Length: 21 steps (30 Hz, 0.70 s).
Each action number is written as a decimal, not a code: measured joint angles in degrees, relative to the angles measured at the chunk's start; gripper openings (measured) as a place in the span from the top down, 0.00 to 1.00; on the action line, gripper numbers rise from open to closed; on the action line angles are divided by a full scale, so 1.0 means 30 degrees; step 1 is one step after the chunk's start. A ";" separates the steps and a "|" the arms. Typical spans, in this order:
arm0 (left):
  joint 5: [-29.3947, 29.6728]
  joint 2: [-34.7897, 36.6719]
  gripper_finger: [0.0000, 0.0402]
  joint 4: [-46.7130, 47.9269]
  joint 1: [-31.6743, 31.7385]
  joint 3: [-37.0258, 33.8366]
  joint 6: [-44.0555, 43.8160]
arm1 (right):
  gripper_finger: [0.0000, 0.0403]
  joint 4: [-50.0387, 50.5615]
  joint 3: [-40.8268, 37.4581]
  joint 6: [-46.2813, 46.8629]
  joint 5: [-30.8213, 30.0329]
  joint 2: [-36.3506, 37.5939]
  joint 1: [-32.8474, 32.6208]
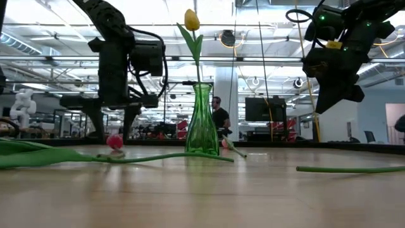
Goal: Sort flowers into vase by color
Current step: Put the red tulip into the transparent vase
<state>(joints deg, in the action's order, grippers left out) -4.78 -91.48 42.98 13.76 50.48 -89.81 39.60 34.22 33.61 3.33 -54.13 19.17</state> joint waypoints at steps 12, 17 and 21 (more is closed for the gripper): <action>0.0175 -0.0411 0.51 -0.1225 -0.0816 -0.0015 -0.1964 | 1.00 0.0041 0.0000 0.0066 -0.0095 0.0000 -0.0317; 0.0110 -0.1171 0.51 -0.1235 -0.0836 -0.0012 -0.1968 | 1.00 0.0022 0.0000 0.0066 -0.0092 0.0000 -0.0317; 0.0117 -0.1459 0.52 -0.1451 -0.0808 0.0051 -0.1971 | 1.00 0.0019 0.0000 0.0066 -0.0095 0.0000 -0.0317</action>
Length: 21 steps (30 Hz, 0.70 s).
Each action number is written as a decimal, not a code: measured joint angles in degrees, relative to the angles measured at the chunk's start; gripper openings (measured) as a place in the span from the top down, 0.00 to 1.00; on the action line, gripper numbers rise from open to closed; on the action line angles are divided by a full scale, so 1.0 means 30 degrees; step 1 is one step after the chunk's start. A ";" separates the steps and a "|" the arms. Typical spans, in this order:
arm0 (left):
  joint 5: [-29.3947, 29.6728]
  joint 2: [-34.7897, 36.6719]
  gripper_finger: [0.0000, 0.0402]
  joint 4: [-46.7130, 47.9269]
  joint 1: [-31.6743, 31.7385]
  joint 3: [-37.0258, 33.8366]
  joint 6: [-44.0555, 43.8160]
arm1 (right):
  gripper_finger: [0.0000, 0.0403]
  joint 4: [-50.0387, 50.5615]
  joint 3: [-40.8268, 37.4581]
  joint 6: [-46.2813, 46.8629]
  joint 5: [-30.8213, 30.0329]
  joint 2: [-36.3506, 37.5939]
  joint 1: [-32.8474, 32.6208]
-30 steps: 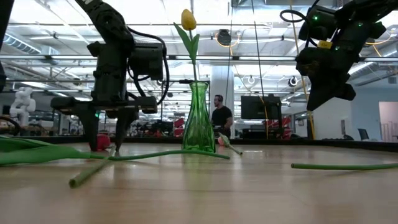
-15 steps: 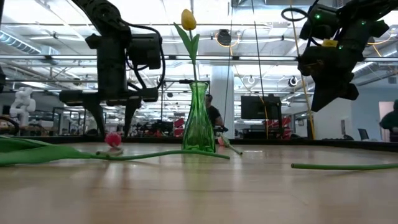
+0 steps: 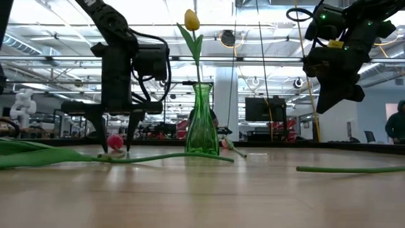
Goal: Sort flowers into vase by color
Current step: Put the red tulip into the transparent vase
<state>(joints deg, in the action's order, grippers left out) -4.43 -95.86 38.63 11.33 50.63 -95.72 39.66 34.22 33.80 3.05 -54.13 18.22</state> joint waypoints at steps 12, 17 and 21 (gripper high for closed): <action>0.0251 -0.0065 0.97 -0.0384 0.0291 -0.0024 0.0597 | 1.00 0.0000 0.0000 0.0000 0.0007 0.0000 0.0000; 0.0514 -0.0065 0.97 -0.0324 0.0327 -0.0022 0.0952 | 1.00 0.0007 0.0000 0.0000 0.0007 0.0000 0.0000; 0.0695 0.0068 0.96 -0.0253 0.0320 -0.0036 0.1107 | 1.00 0.0007 0.0000 0.0000 0.0007 0.0000 0.0000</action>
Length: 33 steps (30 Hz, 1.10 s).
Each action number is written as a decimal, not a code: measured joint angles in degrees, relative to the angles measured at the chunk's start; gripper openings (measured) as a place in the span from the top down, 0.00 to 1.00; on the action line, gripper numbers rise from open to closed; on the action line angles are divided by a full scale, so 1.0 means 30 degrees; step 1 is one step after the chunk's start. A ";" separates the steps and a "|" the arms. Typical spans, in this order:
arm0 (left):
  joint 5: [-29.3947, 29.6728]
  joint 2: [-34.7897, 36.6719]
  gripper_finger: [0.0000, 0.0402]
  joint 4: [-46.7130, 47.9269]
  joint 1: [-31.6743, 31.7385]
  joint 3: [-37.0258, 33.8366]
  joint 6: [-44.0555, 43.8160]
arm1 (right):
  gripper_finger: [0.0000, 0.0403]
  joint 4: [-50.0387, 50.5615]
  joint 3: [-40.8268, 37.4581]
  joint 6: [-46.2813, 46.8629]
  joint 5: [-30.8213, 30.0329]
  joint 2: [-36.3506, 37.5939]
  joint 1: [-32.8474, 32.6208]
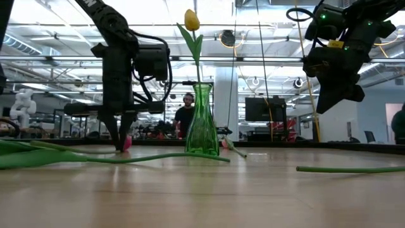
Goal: Sort flowers into vase by color
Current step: Put the red tulip into the transparent vase
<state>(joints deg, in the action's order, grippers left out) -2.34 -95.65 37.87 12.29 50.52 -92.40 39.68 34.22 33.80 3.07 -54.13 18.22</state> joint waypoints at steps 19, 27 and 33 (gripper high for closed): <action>0.5800 0.9010 0.96 0.1602 -0.0412 0.0071 0.1958 | 1.00 0.0000 0.0000 0.0000 0.0000 0.0000 0.0000; 0.6416 1.2795 0.96 0.2786 -0.0434 0.0087 0.9090 | 1.00 0.0003 0.0000 0.1124 0.0000 -0.0004 0.0000; 0.6409 1.3836 0.96 0.2954 -0.0226 0.0087 1.5833 | 1.00 0.0000 0.0000 0.2593 0.0001 -0.0006 0.0000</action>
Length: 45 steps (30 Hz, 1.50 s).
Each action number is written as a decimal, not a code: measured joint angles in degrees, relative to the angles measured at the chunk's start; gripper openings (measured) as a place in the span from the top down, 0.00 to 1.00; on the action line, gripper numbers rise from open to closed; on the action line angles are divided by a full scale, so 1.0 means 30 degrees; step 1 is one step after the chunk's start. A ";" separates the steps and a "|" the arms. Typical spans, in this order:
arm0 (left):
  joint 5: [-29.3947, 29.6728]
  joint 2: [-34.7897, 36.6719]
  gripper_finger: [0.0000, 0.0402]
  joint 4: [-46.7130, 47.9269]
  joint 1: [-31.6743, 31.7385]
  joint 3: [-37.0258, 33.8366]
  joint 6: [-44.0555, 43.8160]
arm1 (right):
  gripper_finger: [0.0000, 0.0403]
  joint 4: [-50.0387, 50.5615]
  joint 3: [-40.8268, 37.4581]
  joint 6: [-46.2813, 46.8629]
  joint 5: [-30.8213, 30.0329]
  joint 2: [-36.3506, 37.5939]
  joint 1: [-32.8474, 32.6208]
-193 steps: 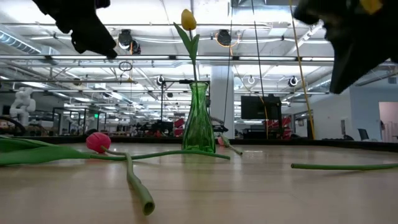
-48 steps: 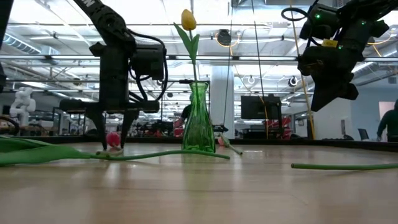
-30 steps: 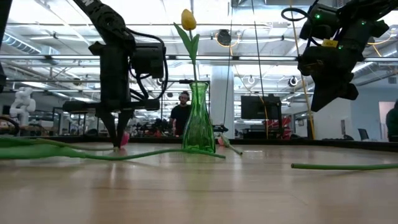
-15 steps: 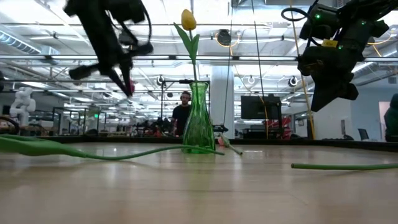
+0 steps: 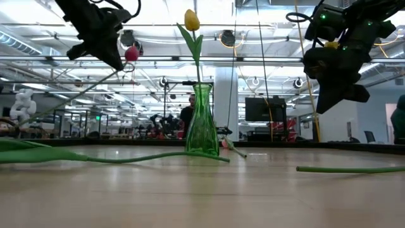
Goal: Sort flowers into vase by color
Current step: Put the red tulip into the transparent vase
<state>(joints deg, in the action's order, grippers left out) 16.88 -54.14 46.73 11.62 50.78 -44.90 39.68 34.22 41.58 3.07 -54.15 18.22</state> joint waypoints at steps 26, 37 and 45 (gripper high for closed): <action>-0.0257 0.7907 1.00 -0.4502 -0.2897 0.3220 0.5708 | 1.00 -0.0749 0.0007 0.9525 -0.2384 -0.0001 -0.5044; -0.2502 0.7494 1.00 -0.5456 -0.3812 0.6158 0.8161 | 1.00 -0.0758 0.0007 1.2807 -0.3687 -0.0950 -0.7423; -0.5719 0.7168 1.00 -0.7088 -0.3814 0.7874 0.8539 | 1.00 -0.2133 0.0007 1.3929 -0.3602 -0.3592 -0.8256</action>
<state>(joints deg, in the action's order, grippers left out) -0.27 -32.64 25.46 0.18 74.41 -19.28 33.28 34.24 83.37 -7.73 -64.92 -6.55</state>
